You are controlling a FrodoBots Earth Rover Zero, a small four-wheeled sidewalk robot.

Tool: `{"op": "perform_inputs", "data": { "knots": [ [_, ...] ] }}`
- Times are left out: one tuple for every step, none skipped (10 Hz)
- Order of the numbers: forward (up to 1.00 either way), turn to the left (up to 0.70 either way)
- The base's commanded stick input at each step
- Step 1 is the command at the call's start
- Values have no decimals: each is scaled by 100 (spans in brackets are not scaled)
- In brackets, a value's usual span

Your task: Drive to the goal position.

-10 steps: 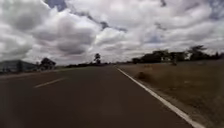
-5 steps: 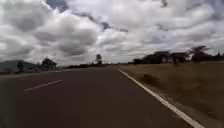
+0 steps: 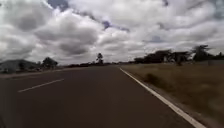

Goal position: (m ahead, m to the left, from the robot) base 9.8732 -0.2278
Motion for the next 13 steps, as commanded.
{"op": "perform_inputs", "data": {
  "knots": [
    [51, 0],
    [52, 0],
    [59, 0],
    [63, 0],
    [63, 0],
    [65, 0],
    [68, 0],
    [68, 0],
    [68, 0],
    [68, 0],
    [68, 0],
    [68, 0],
    [68, 0]
  ]
}}
